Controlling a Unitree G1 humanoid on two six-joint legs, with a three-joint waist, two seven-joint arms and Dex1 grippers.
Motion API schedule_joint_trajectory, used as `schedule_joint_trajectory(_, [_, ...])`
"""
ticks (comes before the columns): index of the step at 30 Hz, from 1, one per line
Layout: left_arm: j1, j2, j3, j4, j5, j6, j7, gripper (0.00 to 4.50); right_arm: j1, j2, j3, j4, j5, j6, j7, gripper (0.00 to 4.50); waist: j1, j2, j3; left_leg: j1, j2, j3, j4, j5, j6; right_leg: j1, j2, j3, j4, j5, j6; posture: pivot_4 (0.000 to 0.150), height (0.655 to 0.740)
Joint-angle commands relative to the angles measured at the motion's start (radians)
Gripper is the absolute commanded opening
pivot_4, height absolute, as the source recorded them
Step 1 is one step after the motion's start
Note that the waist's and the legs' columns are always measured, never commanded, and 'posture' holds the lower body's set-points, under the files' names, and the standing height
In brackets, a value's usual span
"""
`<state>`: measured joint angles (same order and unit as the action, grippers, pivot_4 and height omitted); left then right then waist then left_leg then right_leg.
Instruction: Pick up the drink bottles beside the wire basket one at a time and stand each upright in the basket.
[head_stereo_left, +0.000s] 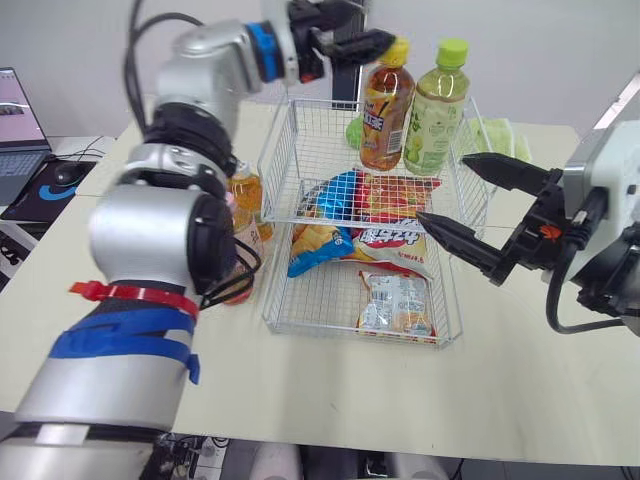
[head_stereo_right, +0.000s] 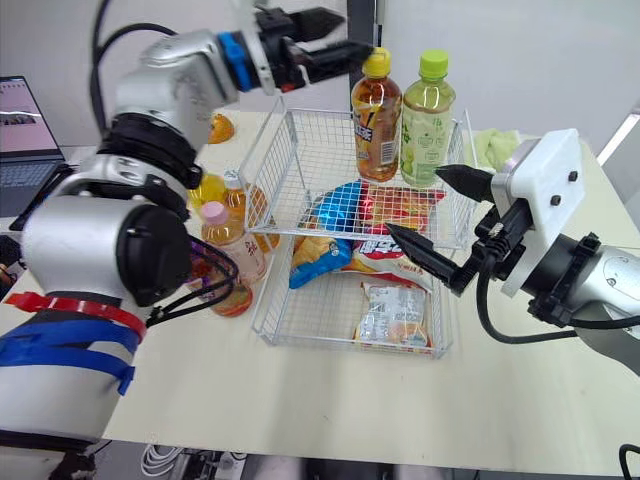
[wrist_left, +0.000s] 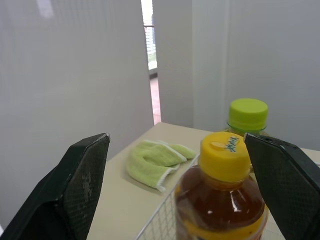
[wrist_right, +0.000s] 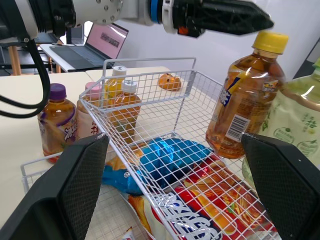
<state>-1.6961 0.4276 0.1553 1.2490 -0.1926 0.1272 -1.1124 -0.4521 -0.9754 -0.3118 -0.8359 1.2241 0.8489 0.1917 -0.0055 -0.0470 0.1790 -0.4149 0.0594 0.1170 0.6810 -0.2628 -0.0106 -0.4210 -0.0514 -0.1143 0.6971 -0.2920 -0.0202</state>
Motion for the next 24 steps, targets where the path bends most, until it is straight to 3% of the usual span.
schedule_joint_trajectory(1, [0.025, 0.091, 0.041, -0.097, -0.028, 0.023, 0.0, 4.48, -0.046, 0.005, 0.031, 0.033, -0.044, -0.048, 0.063, 4.5, -0.002, 0.0, 0.0, 0.0, 0.0, 0.0, 0.0, 0.0, 0.0, 0.0, 0.0, 0.0, 0.0, 0.0, 0.0, 0.15, 0.74])
schedule_joint_trajectory(6, [0.218, 0.292, 0.104, -0.295, -0.043, 0.068, 0.073, 4.48, -0.16, 0.07, 0.172, 0.158, -0.154, -0.103, 0.227, 4.5, -0.014, 0.001, 0.0, 0.002, 0.001, 0.001, 0.0, 0.0, 0.0, 0.0, 0.001, 0.001, 0.001, 0.0, 0.0, 0.15, 0.74])
schedule_joint_trajectory(10, [0.532, 0.432, 0.251, -0.639, -0.126, 0.209, 0.156, 4.48, -0.25, 0.138, 0.271, 0.267, -0.242, -0.145, 0.367, 4.5, -0.024, 0.001, -0.001, 0.002, 0.001, 0.001, 0.001, 0.0, -0.001, 0.0, 0.0, 0.002, 0.002, 0.0, 0.0, 0.15, 0.74])
schedule_joint_trajectory(13, [0.838, 0.468, 0.411, -0.906, -0.165, 0.272, 0.238, 4.48, -0.299, 0.188, 0.329, 0.34, -0.301, -0.178, 0.468, 4.5, -0.027, 0.001, -0.001, 0.002, 0.001, 0.001, 0.001, 0.0, -0.001, 0.0, 0.0, 0.003, 0.001, 0.0, 0.0, 0.15, 0.74])
schedule_joint_trajectory(18, [1.338, 0.338, 0.735, -1.344, -0.279, 0.432, 0.378, 4.48, -0.366, 0.267, 0.388, 0.459, -0.396, -0.241, 0.607, 4.5, -0.021, 0.0, -0.002, 0.002, 0.001, 0.001, 0.002, 0.0, -0.001, 0.001, -0.001, 0.004, 0.002, 0.0, 0.0, 0.15, 0.74])
schedule_joint_trajectory(24, [1.792, 0.054, 0.893, -1.767, -0.449, 0.515, 0.484, 4.48, -0.409, 0.338, 0.405, 0.531, -0.44, -0.258, 0.711, 4.5, -0.006, -0.003, -0.003, 0.012, 0.001, -0.001, 0.0, 0.0, 0.0, 0.013, -0.002, 0.002, -0.001, 0.0, 0.0, 0.15, 0.74])
